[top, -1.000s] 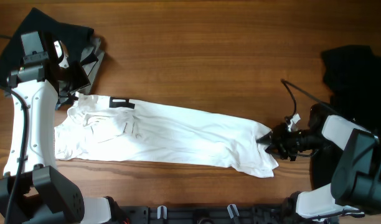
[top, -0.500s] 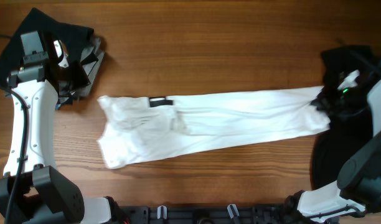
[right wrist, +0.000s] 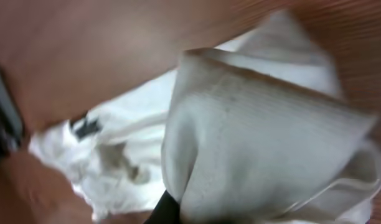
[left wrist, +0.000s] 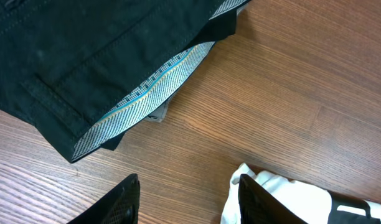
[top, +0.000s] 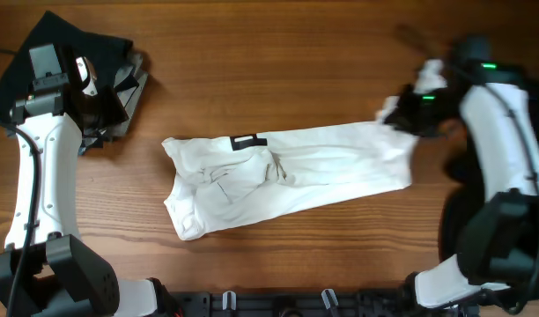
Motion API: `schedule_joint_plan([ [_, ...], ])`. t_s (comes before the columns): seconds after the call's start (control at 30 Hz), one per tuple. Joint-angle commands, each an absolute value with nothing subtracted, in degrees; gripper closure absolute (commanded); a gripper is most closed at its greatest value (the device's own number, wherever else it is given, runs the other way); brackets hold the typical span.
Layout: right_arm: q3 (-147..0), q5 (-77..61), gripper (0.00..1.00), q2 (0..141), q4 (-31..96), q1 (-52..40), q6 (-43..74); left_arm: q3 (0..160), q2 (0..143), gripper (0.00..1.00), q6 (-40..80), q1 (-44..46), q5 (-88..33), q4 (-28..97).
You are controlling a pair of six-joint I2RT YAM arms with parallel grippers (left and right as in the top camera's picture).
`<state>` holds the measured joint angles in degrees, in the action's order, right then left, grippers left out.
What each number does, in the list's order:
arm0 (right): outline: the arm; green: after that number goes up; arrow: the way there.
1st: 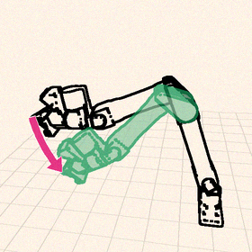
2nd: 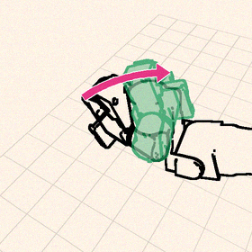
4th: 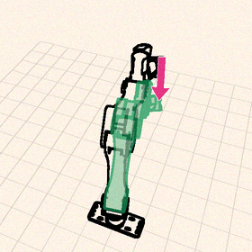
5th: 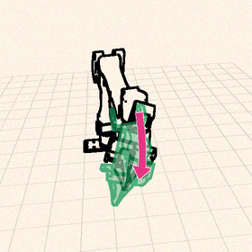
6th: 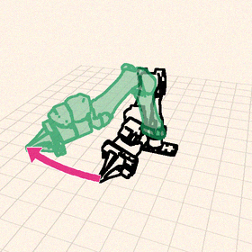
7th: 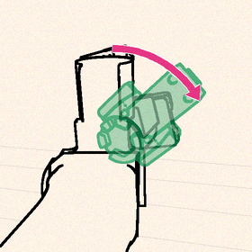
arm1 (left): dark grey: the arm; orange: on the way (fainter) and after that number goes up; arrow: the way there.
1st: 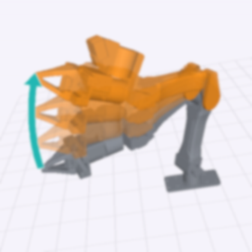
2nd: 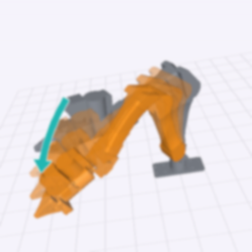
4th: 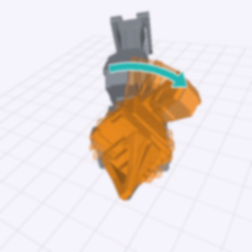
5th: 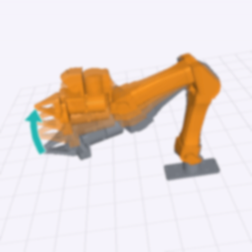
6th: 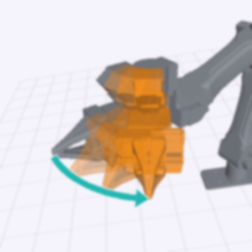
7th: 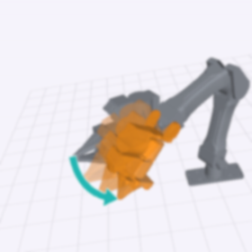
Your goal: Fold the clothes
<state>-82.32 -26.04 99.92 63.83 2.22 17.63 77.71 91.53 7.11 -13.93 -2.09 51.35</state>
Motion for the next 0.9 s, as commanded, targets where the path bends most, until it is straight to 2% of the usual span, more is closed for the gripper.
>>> schedule_joint_plan([
  [0.0, -83.13, -26.00, 0.95, 99.44, 62.46, -11.70, 25.93, 77.12, 92.07, 0.48, 6.22, -14.00, -3.01, 51.51],
  [0.17, -83.13, -15.40, 0.89, 100.88, 57.54, -28.21, 35.46, 77.12, 92.07, 0.41, 6.20, -14.00, -3.01, 52.07],
  [0.33, -83.13, -14.79, 0.87, 104.16, 54.63, -34.63, 39.66, 77.12, 92.07, 0.40, 6.20, -14.00, -3.01, 52.14],
  [0.37, -83.11, -14.79, 0.75, 104.77, 53.82, -35.05, 39.64, 77.12, 92.07, 0.40, 6.20, -14.00, -3.01, 52.14],
  [0.4, -83.13, -14.76, 0.48, 105.25, 53.19, -35.18, 39.64, 77.12, 92.07, 0.40, 6.20, -14.00, -3.01, 52.23],
  [0.43, -83.13, -14.81, 0.37, 105.43, 53.10, -35.11, 39.62, 77.12, 92.07, 0.40, 6.20, -14.00, -3.01, 52.40],
  [0.47, -83.13, -14.98, 0.36, 105.43, 53.17, -34.81, 39.24, 77.12, 92.07, 0.39, 6.20, -14.00, -3.01, 52.62],
  [0.63, -83.15, -14.98, 0.36, 104.55, 55.57, -31.29, 33.74, 77.12, 92.07, 0.37, 6.22, -14.00, -3.70, 54.94],
  [0.67, -83.13, -14.96, 0.39, 104.57, 56.71, -30.24, 32.75, 77.03, 92.07, 0.37, 6.22, -14.00, -4.89, 56.03],
  [0.73, -82.74, -14.96, 0.51, 104.60, 57.89, -28.69, 31.66, 76.66, 92.07, 0.38, 6.20, -14.00, -8.32, 57.19],
  [0.8, -80.99, -14.92, 0.82, 104.86, 56.34, -27.51, 31.70, 74.39, 92.07, 0.42, 6.22, -14.00, -12.75, 57.47],
  [0.87, -79.15, -14.76, 0.87, 106.00, 54.57, -27.46, 33.39, 71.70, 92.07, 0.47, 6.24, -14.00, -13.61, 56.82],
])
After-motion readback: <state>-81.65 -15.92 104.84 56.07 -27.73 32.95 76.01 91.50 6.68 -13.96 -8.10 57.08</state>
